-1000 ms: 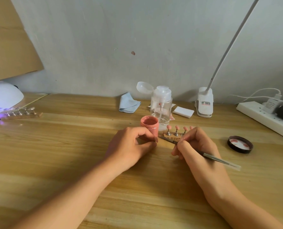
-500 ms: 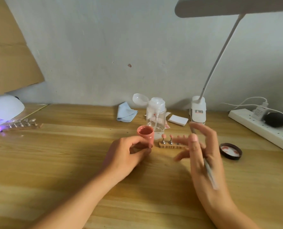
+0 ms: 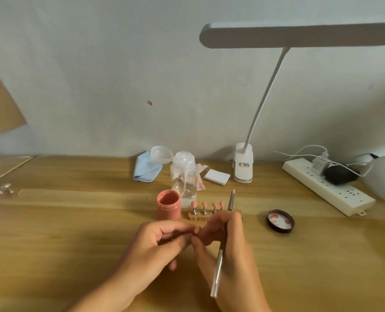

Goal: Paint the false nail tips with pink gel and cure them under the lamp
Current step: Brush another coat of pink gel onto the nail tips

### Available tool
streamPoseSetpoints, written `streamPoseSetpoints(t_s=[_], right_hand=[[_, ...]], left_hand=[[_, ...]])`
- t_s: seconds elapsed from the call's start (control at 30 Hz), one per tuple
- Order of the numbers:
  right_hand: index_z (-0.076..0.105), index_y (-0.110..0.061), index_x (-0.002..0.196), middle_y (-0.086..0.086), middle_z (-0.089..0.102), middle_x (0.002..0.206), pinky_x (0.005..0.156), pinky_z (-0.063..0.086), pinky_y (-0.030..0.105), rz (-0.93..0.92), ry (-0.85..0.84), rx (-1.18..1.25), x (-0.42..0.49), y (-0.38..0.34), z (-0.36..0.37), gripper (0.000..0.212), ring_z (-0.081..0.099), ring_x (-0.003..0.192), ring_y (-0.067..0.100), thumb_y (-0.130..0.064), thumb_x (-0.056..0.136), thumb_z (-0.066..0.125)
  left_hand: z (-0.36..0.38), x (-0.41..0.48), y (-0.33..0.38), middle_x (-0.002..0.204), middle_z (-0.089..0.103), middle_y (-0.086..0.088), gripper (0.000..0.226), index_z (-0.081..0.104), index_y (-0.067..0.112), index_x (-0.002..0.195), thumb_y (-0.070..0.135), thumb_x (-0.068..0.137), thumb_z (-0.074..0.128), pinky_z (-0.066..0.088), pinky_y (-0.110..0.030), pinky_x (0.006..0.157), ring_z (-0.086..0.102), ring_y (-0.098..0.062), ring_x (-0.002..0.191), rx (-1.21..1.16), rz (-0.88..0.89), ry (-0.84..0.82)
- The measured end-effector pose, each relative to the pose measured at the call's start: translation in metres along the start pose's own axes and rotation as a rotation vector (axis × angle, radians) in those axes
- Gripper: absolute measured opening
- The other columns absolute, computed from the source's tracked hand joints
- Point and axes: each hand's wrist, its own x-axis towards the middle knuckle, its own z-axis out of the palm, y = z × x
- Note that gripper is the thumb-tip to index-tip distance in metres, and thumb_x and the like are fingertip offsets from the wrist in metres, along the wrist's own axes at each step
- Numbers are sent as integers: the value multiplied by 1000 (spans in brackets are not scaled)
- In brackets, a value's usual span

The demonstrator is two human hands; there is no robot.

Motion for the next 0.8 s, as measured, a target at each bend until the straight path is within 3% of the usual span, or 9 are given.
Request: streamPoseSetpoints(t_s=[0.1,0.2,0.47,0.6,0.7,0.8], right_hand=[[42,-29,99,-13,61,86,71,53,25,-59,17,-54,2,-3,-2,45,64,83,10,-9,80,78],[41,-25,99,-14,58,87,66,52,22,-139,30,-149,3,-3,-5,42,61,82,5,-11,82,77],[37,-25,92,-17,56,87,69,51,29,-97,-10,-175,21,1,-18,43,59,83,11,-4,81,73],[38,-21,90,-9,60,85,69,52,35,42,-17,-218,47,22,-46,40,58,79,11,-4,82,73],[41,-15,91,-8,59,87,74,52,46,69,-95,-329,59,35,-66,34,58,83,19,-6,83,73],[41,-15,91,-11,59,89,80,50,47,52,-183,-410,70,43,-72,33,58,86,19,-10,84,73]], left_hand=[[2,-3,6,87,78,1,17,78,38,94,30,81,70,39,-13,48,47,-7,44,-31,-8,17],[3,-4,8,93,77,4,21,76,38,98,40,79,69,41,-15,50,48,-9,46,5,7,-1],[4,7,13,100,75,15,27,57,42,114,20,98,60,45,-14,60,64,-8,60,183,16,-39],[-3,11,2,97,69,31,20,59,42,102,23,95,58,54,-31,75,68,-6,60,462,-11,42],[-4,8,-4,90,66,36,16,59,45,95,30,89,63,50,-25,66,60,2,60,621,15,87],[-2,11,-8,87,65,35,17,57,49,93,35,88,65,40,-17,58,55,3,61,666,42,124]])
